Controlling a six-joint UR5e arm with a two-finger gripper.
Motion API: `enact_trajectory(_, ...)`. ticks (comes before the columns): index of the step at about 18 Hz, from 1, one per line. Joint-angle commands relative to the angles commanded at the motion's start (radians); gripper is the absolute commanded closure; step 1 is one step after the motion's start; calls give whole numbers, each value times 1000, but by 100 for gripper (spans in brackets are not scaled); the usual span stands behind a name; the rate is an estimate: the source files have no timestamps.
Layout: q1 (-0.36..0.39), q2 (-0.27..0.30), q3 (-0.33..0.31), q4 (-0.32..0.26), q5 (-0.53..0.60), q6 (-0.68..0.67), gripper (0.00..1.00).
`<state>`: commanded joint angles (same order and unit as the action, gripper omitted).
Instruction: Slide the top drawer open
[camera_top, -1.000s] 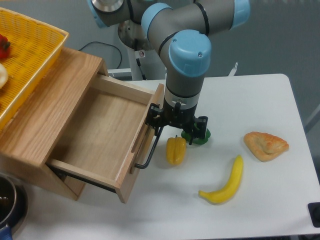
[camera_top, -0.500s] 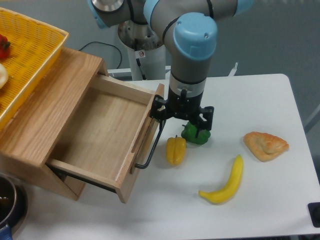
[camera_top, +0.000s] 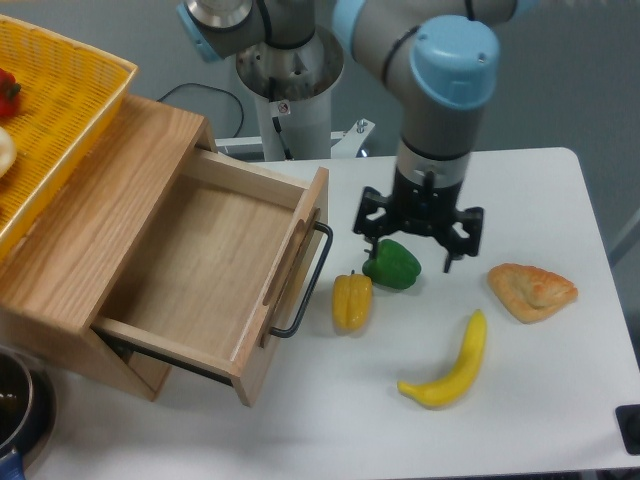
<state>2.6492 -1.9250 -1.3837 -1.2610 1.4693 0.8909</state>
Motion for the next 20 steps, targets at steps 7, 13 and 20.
enact_trajectory(7, 31, -130, 2, 126, 28, 178, 0)
enact_trajectory(13, 40, -216, 0, 224, 28, 302, 0)
enact_trajectory(20, 78, -255, 64, 204, 28, 465, 0)
